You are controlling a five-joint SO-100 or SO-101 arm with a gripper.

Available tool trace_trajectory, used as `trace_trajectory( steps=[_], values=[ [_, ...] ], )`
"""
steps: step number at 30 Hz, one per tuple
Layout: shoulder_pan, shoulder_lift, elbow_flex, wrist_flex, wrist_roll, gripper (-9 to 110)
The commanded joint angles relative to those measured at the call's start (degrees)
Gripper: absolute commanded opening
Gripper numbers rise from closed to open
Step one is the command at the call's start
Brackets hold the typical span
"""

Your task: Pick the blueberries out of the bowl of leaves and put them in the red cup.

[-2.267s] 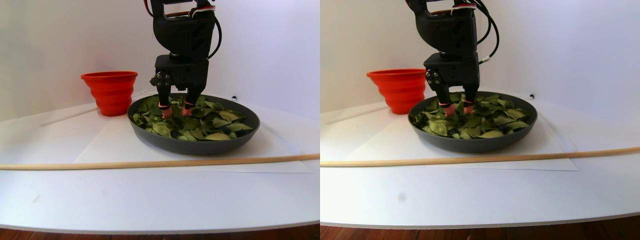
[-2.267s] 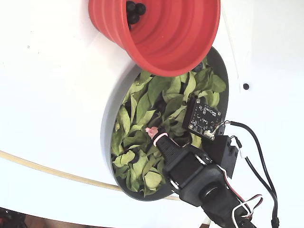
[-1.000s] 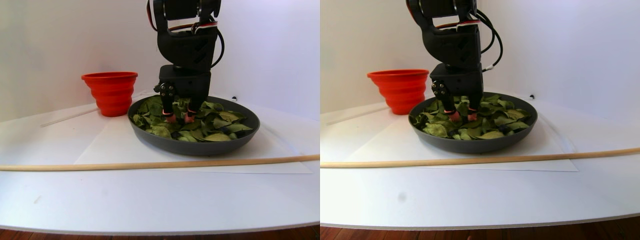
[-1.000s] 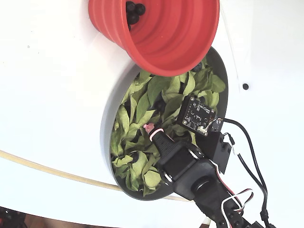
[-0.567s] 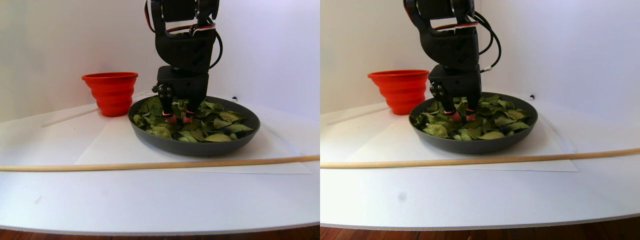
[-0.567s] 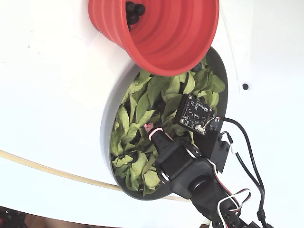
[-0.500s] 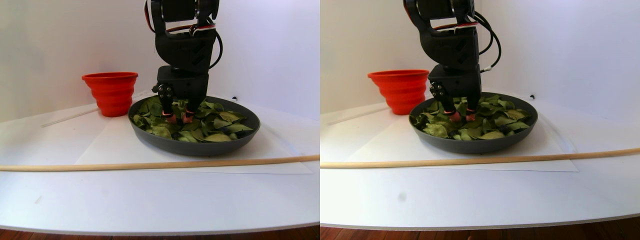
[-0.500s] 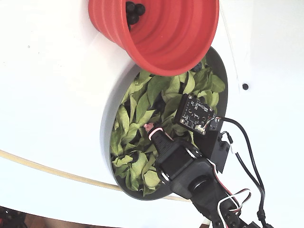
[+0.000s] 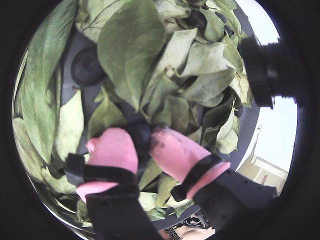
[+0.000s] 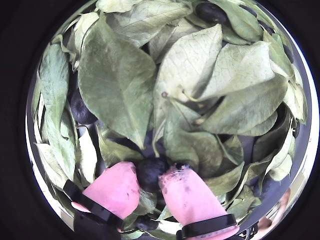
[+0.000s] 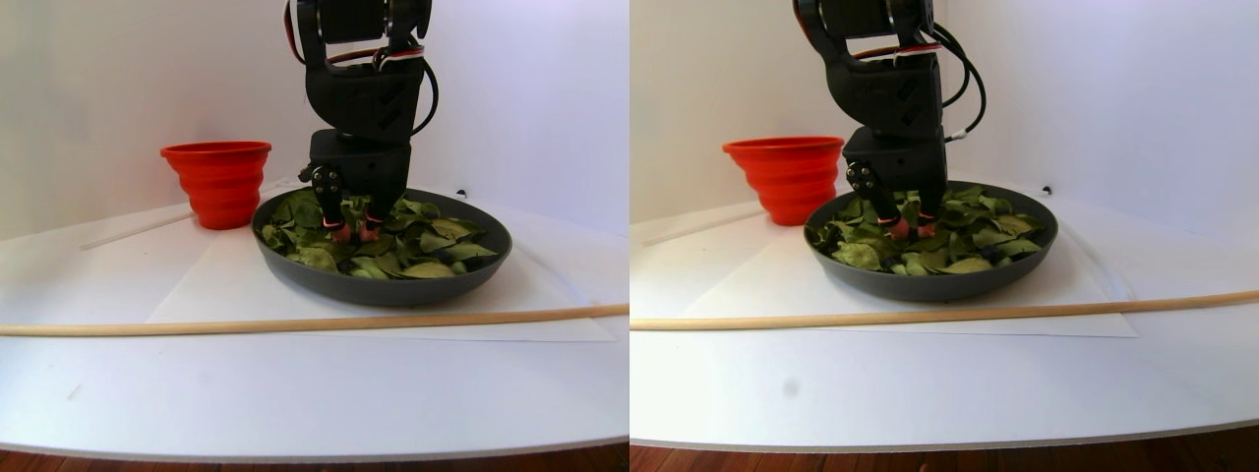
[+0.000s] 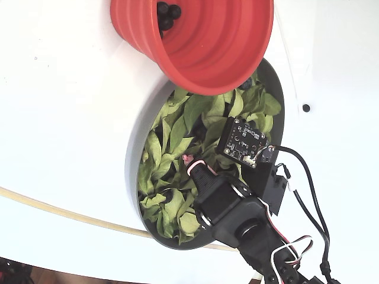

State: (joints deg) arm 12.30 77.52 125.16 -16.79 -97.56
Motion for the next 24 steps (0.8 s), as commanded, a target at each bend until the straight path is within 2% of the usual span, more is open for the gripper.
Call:
trace_trajectory(
  steps=[1, 24],
  values=[
    [0.3, 2.9, 0.8, 0.9, -0.3, 7],
    [-1.1, 14.1, 3.1, 6.3, -0.5, 7]
  ],
)
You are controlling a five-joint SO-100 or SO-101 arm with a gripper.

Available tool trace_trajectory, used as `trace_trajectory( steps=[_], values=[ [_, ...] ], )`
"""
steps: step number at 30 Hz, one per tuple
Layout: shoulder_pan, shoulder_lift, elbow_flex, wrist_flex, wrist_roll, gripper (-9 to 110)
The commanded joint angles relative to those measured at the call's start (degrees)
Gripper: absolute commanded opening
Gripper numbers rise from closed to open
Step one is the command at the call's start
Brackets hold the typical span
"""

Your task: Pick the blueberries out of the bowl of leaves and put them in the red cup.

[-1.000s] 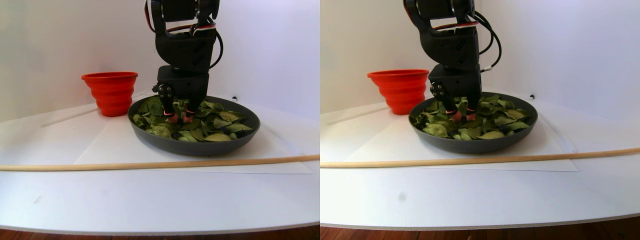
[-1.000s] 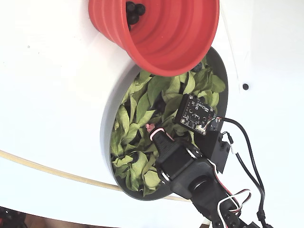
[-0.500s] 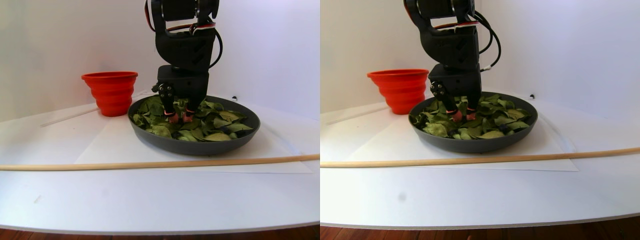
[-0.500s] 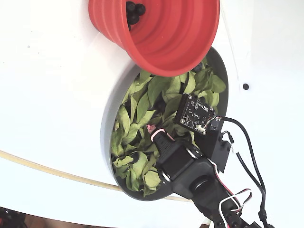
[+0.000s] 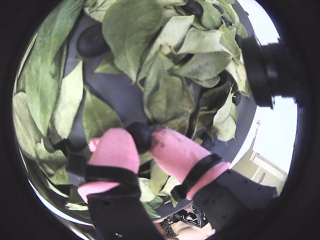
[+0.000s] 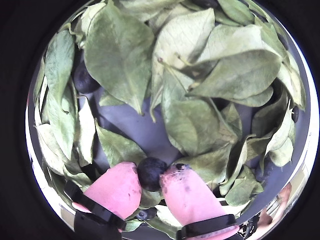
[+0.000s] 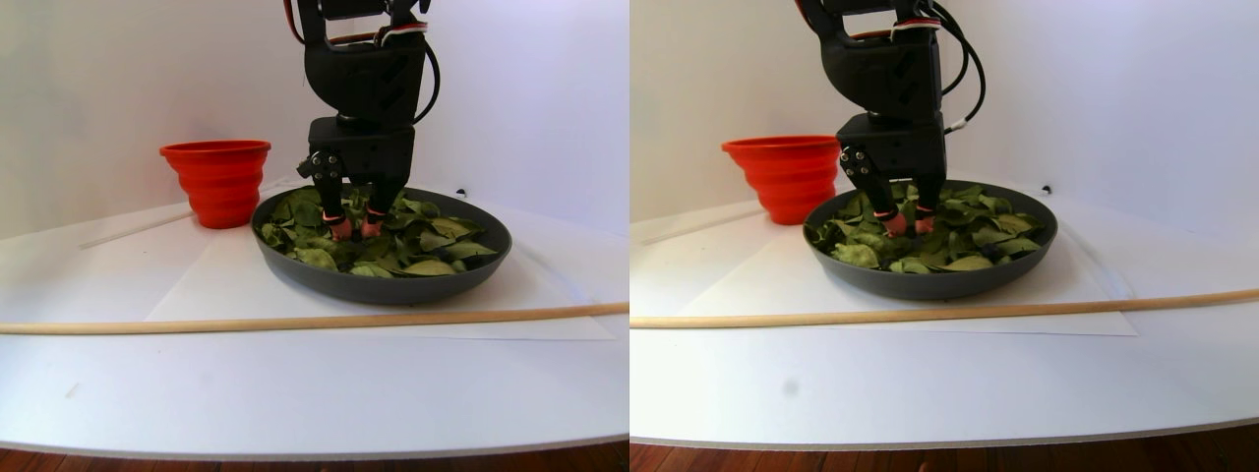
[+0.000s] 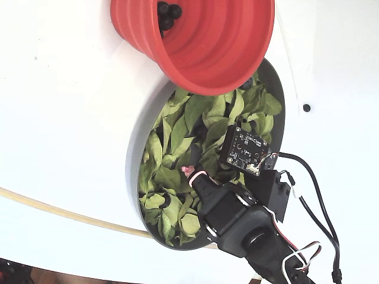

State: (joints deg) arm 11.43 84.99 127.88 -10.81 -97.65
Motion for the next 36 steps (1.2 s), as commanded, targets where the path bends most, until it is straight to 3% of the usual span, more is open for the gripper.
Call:
trace_trajectory(
  steps=[1, 36],
  values=[
    [-0.2, 7.2, 0.4, 0.6, -0.4, 7],
    [-6.9, 23.6, 0.5, 8.3, -0.9, 7]
  ],
)
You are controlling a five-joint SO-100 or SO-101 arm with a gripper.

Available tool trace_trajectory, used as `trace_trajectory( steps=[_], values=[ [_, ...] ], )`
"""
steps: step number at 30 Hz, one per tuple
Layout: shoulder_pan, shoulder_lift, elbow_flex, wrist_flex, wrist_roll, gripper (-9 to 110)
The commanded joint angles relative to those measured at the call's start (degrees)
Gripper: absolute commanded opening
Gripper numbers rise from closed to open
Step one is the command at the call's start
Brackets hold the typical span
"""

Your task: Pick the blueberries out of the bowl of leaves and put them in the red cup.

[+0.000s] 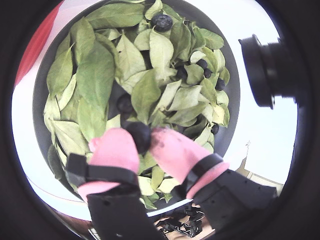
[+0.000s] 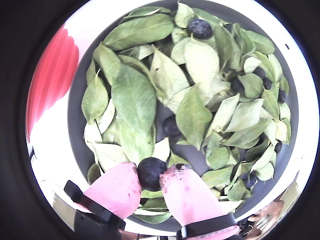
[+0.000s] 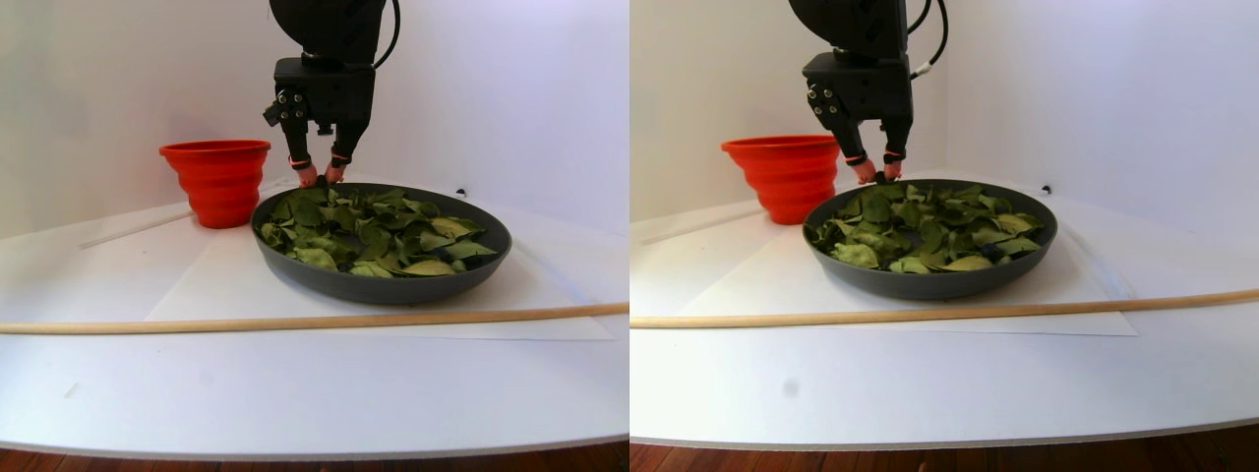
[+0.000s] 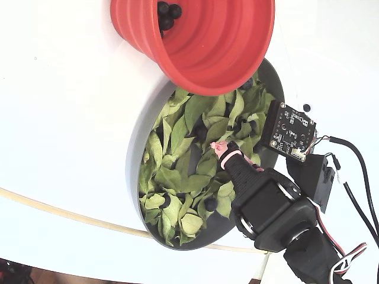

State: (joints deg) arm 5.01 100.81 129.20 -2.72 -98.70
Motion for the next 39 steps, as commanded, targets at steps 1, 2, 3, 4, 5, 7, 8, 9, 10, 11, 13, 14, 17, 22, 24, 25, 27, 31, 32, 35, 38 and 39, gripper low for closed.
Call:
trace_trajectory(
  steps=[1, 2, 3, 4, 5, 7, 8, 9, 10, 11, 13, 14, 17, 22, 24, 25, 27, 31, 32, 35, 38, 39],
  values=[
    [-0.7, 8.2, -0.8, 0.2, 0.2, 8],
    [-0.9, 8.5, -0.9, 0.2, 0.2, 8],
    [-1.1, 8.8, -1.0, 0.2, 0.2, 8],
    [-1.4, 9.1, -1.1, 0.2, 0.2, 8],
    [-1.8, 9.4, -1.2, 0.4, 0.2, 8],
    [-2.5, 10.2, -1.4, 0.5, 0.2, 8],
    [-2.8, 10.5, -1.6, 0.6, 0.2, 8],
    [-3.2, 10.8, -1.8, 0.6, 0.3, 8],
    [-3.5, 11.0, -2.0, 0.6, 0.4, 8],
    [-3.9, 11.2, -2.2, 0.6, 0.4, 8],
    [-4.7, 11.3, -2.5, 0.6, 0.4, 8],
    [-5.0, 11.4, -2.6, 0.6, 0.4, 8],
    [-5.9, 12.3, -2.8, 0.6, 0.3, 8],
    [-7.4, 13.5, -3.2, 0.6, 0.0, 8],
    [-7.9, 13.7, -3.6, 0.6, 0.0, 8],
    [-8.1, 13.8, -3.8, 0.6, 0.0, 8],
    [-8.7, 13.9, -4.1, 0.6, 0.1, 8],
    [-9.8, 14.3, -4.6, 0.5, 0.1, 8],
    [-10.0, 14.4, -4.8, 0.5, 0.1, 8],
    [-10.5, 14.5, -5.6, 0.5, 0.2, 8],
    [-11.0, 15.2, -6.2, 0.5, 0.3, 8],
    [-11.2, 15.4, -6.3, 0.5, 0.3, 8]
  ],
)
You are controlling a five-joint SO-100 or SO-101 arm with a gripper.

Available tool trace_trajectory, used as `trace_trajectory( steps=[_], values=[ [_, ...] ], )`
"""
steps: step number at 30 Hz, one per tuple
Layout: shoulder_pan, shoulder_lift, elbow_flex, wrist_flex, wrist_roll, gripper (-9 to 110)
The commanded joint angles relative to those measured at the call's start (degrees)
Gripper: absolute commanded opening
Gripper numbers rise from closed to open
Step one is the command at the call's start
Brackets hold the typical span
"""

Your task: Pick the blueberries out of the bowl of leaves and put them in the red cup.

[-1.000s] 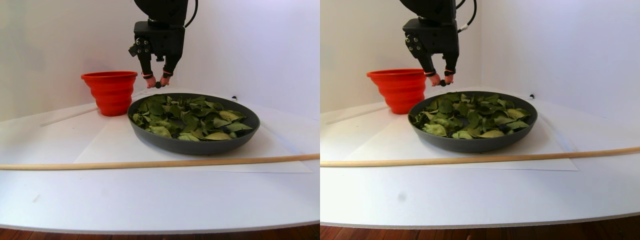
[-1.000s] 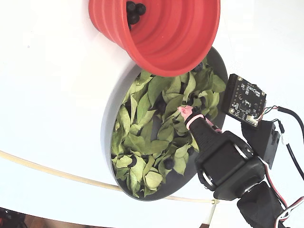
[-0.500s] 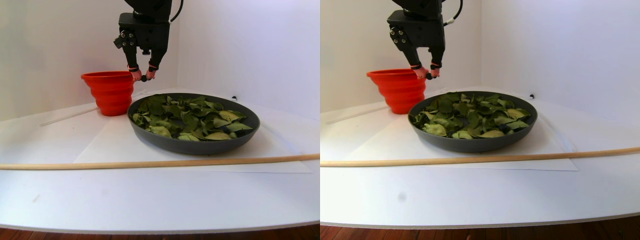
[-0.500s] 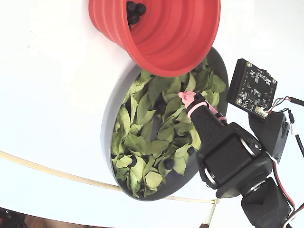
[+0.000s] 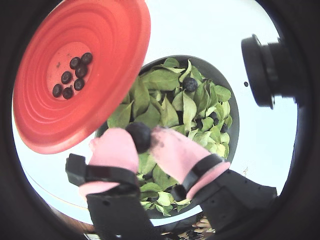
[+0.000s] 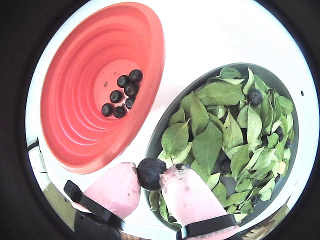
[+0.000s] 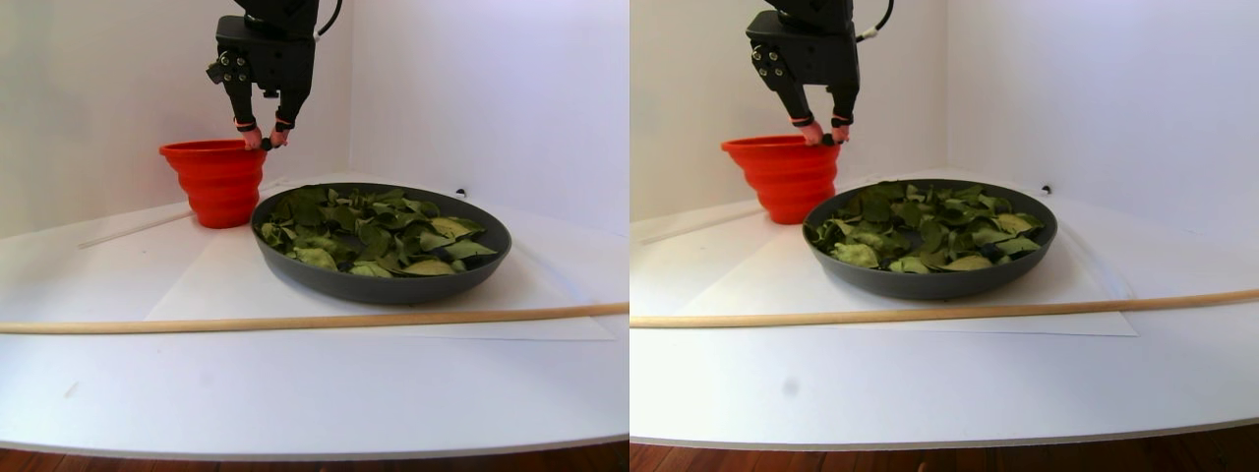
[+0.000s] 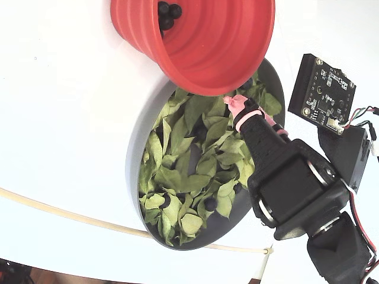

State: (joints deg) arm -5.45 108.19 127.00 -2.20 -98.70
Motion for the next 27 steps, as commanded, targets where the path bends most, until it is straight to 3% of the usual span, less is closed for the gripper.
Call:
trace_trajectory(
  steps=[1, 27],
  values=[
    [-0.9, 8.3, -4.1, 0.0, 0.3, 8],
    [-5.6, 1.3, -6.6, -7.1, 0.3, 8]
  ],
)
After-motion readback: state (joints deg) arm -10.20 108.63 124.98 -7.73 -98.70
